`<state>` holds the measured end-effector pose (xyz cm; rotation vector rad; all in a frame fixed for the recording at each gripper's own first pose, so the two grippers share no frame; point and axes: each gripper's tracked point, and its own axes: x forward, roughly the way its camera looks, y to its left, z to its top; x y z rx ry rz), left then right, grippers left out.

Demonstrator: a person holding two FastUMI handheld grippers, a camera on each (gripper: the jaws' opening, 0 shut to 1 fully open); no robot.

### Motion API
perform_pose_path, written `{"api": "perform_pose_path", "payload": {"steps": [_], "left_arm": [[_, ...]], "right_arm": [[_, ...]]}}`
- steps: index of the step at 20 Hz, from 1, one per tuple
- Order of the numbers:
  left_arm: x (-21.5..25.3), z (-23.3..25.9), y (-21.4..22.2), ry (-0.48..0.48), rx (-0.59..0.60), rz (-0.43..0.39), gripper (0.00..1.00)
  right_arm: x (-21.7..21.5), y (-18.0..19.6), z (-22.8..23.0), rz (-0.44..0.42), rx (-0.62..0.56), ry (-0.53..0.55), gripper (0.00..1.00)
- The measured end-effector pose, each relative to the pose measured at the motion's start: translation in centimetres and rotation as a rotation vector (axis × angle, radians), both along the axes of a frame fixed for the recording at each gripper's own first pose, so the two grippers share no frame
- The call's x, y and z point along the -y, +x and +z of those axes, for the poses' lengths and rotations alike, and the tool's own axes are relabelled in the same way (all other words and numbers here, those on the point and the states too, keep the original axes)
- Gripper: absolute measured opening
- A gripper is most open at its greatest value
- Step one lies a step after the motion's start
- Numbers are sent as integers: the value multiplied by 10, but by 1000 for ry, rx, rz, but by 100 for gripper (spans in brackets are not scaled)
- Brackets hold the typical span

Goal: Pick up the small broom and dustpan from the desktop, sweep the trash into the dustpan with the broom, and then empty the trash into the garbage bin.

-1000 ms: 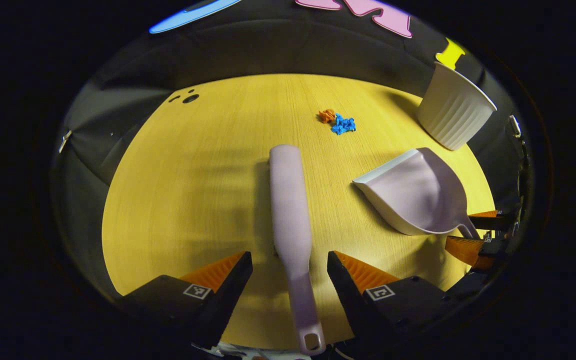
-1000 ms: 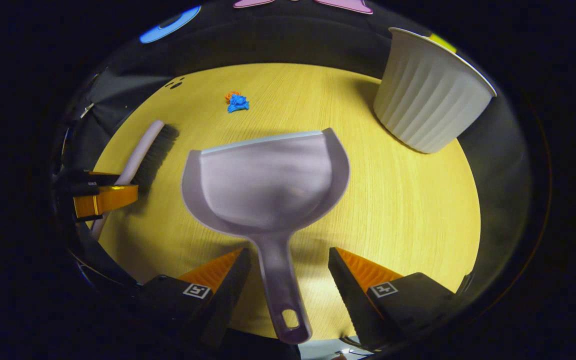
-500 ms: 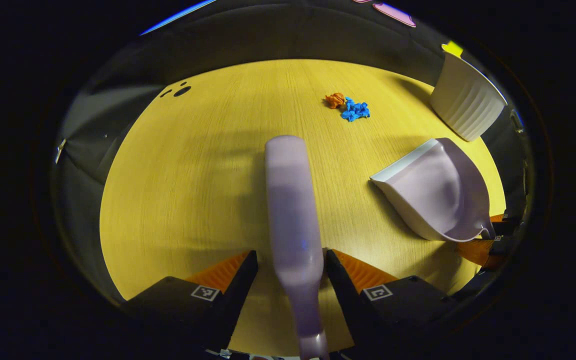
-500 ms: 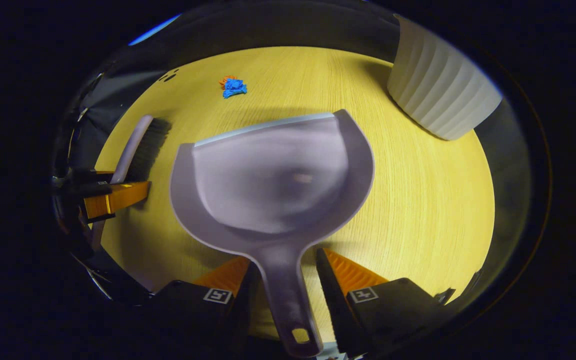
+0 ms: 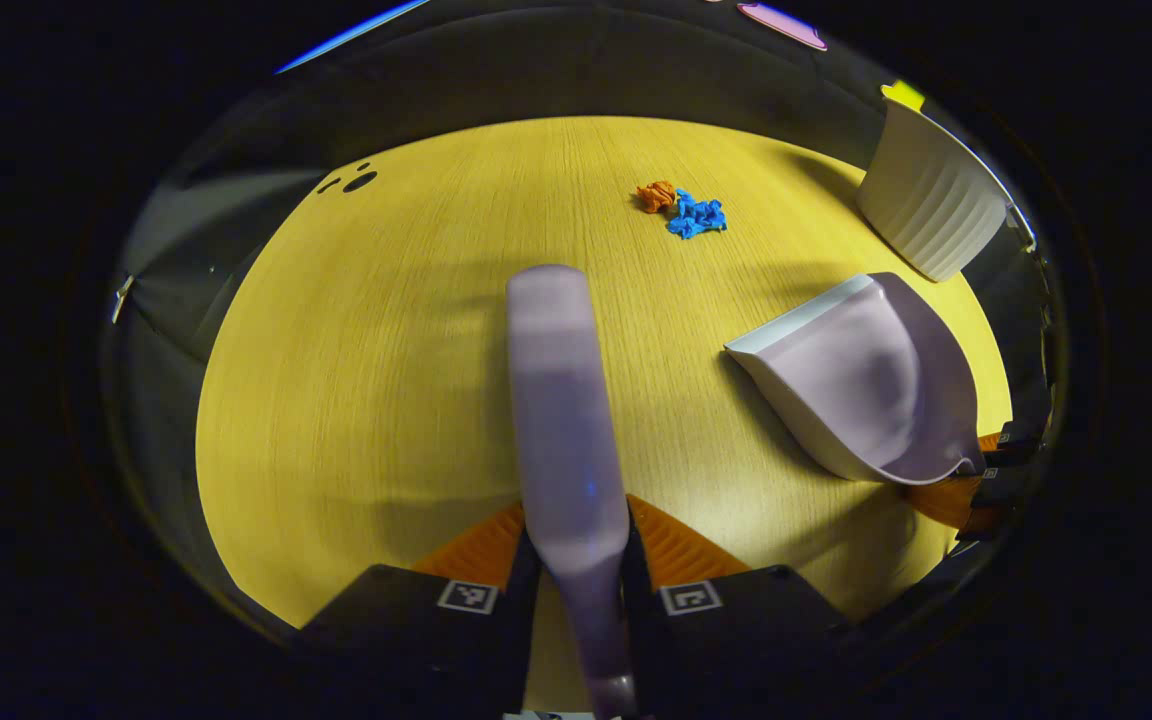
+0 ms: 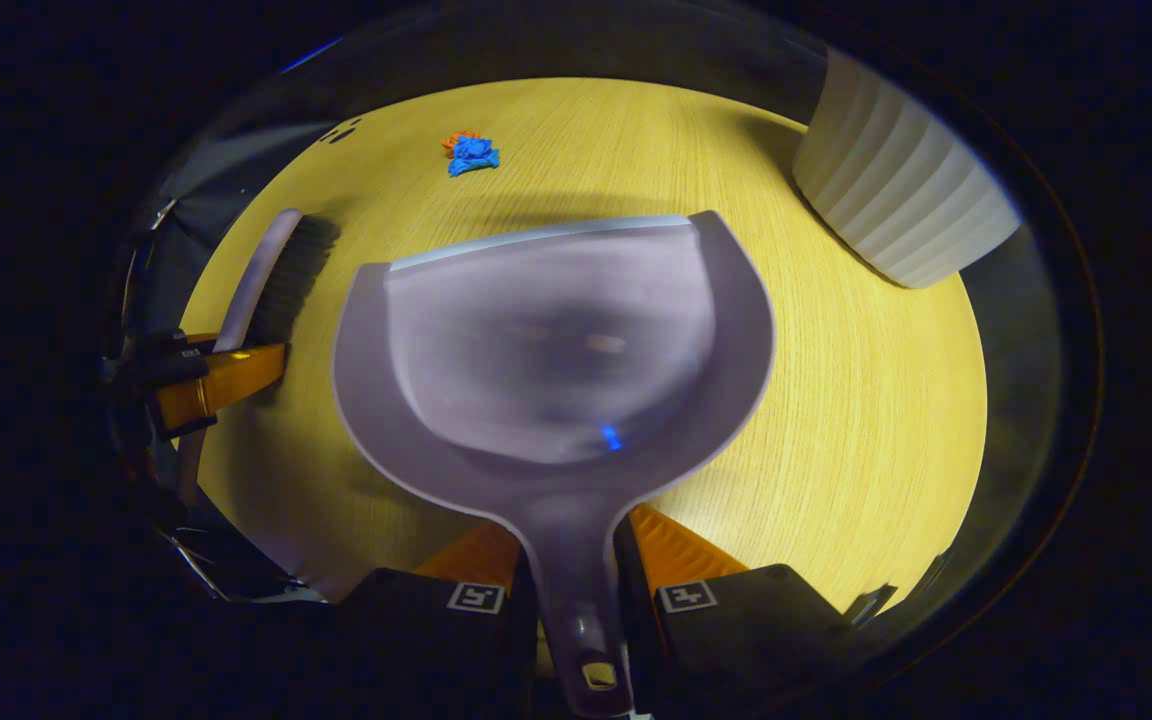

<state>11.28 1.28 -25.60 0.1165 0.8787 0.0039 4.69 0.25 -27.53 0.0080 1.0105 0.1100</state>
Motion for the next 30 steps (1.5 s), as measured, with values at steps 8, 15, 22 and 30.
{"api": "perform_pose_path", "payload": {"steps": [8,15,22,30], "left_arm": [[-9,7,3,-71,56,42,31],[-17,36,28,-76,81,45,30],[-11,64,85,-6,71,-41,30],[1,67,158,176,19,-185,30]], "right_arm": [[1,2,1,55,38,-3,34],[12,7,11,105,97,-14,38],[27,15,32,154,135,5,37],[37,22,46,224,163,-17,41]]}}
